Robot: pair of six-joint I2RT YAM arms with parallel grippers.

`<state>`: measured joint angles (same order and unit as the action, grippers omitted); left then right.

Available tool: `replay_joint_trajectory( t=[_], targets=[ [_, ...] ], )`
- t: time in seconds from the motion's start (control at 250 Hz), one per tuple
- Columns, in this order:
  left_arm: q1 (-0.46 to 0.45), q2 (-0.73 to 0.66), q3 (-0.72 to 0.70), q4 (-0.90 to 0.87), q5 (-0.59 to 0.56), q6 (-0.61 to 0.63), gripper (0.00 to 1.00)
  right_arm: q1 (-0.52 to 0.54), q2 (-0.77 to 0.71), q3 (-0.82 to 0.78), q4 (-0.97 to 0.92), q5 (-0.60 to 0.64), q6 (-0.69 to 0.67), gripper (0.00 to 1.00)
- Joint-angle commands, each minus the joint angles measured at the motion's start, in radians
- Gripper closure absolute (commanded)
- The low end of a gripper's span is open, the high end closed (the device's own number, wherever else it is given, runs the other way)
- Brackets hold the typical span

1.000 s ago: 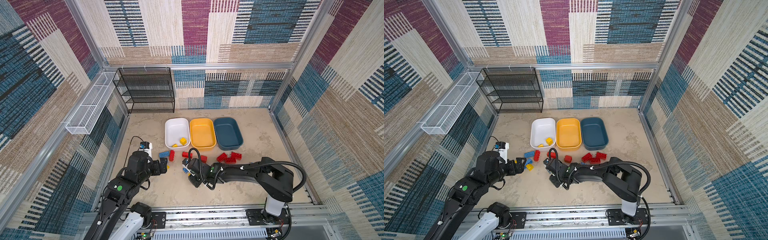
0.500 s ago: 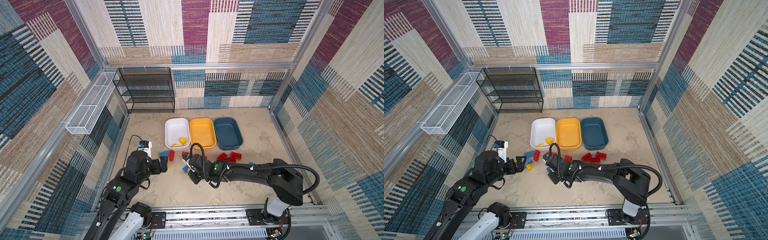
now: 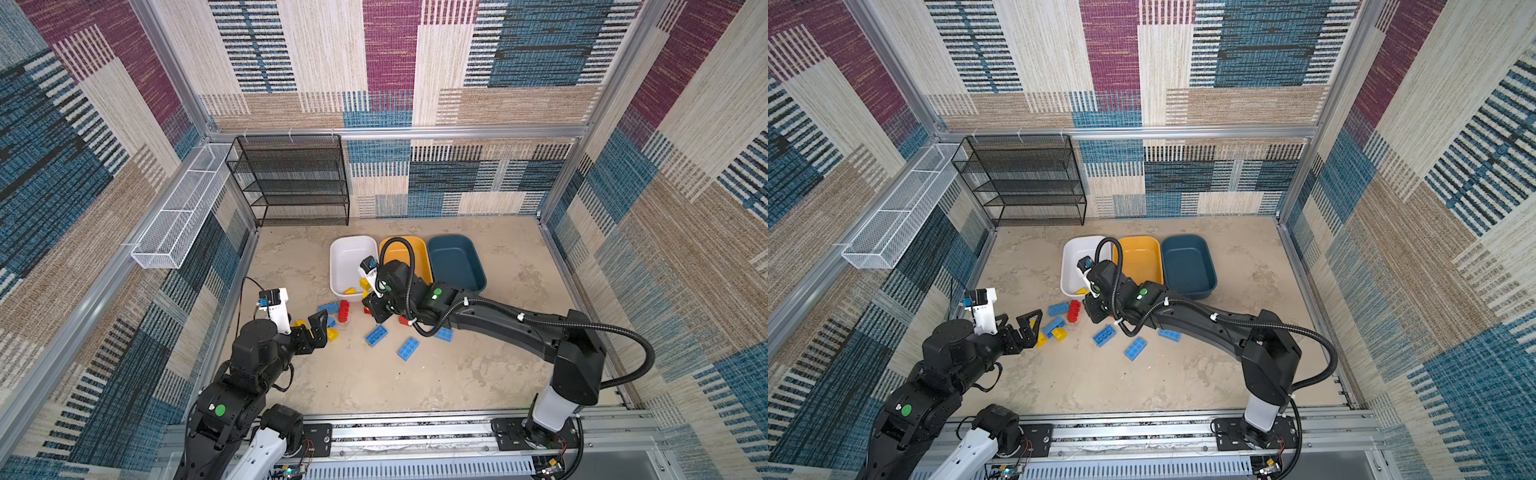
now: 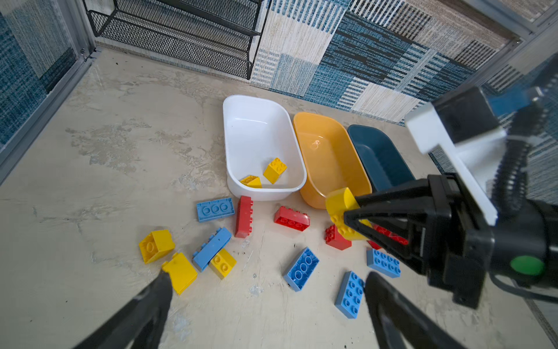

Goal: Sort the legos into containers by color
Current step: Place the lego in the container.

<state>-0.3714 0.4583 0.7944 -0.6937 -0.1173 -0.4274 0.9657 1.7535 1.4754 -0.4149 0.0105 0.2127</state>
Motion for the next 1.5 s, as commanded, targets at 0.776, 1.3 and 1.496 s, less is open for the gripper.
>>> replay_joint_trajectory(
  t=[0.776,1.3,1.496],
  targets=[
    [0.001,0.065,-0.026,-0.031,-0.006,-0.004,0.08,-0.17,0.693,0.94,-0.327,-0.14,-0.047,0.74],
    [0.002,0.287,0.031,-0.084,-0.049,-0.027,0.11,-0.182,0.343,0.657,-0.177,-0.129,-0.083,0.36],
    [-0.005,0.394,0.009,-0.071,-0.038,-0.087,0.16,-0.181,-0.058,0.136,0.129,-0.107,-0.075,0.27]
  ],
)
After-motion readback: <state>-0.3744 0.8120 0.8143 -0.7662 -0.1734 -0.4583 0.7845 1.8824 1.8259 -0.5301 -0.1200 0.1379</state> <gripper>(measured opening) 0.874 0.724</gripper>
